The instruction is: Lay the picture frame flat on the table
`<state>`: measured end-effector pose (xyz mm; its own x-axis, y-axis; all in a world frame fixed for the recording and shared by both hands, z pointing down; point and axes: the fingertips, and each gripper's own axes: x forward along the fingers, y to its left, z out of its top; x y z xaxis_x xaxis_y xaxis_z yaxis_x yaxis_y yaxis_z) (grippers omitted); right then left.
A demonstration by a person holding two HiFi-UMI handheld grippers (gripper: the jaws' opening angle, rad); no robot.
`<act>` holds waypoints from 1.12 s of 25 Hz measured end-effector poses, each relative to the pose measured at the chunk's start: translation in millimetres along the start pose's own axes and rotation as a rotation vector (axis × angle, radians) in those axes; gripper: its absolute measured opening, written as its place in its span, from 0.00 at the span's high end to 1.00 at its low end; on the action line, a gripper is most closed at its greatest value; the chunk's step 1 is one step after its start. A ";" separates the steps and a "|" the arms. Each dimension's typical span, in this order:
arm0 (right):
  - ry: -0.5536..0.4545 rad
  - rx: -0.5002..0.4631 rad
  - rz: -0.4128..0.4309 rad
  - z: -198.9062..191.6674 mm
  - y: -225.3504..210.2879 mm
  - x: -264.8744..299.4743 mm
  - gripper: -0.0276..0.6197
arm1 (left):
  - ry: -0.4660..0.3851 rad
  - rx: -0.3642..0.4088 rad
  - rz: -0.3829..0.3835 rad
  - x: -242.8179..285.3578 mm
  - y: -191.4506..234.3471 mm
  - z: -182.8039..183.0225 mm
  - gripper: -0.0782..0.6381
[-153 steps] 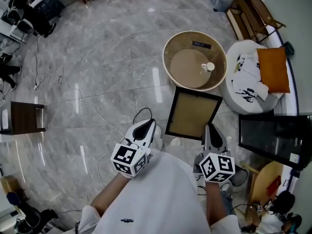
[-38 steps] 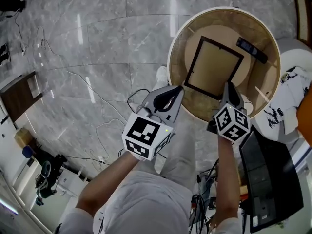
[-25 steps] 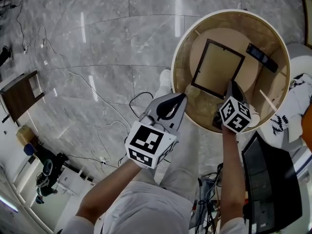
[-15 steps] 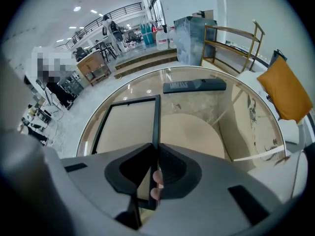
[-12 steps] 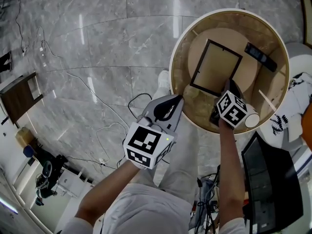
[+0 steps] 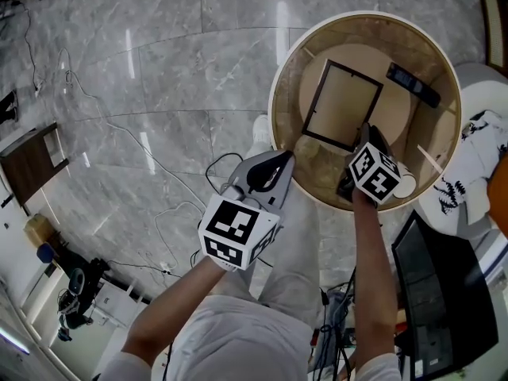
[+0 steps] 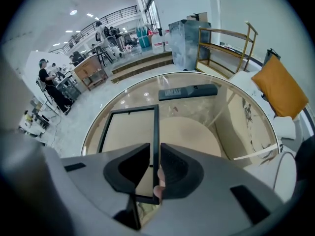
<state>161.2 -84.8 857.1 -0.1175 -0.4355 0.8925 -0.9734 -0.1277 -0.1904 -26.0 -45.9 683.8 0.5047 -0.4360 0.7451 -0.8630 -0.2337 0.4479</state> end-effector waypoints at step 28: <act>-0.186 -0.053 0.121 76.6 51.5 -230.0 0.95 | -0.115 0.149 -0.025 -136.0 -64.9 82.3 0.88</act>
<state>153.2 -59.4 610.7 -0.2005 -0.6021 0.7728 -0.9639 -0.0199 -0.2655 -40.4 -43.0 512.7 0.5277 -0.5231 0.6692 -0.8481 -0.3679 0.3813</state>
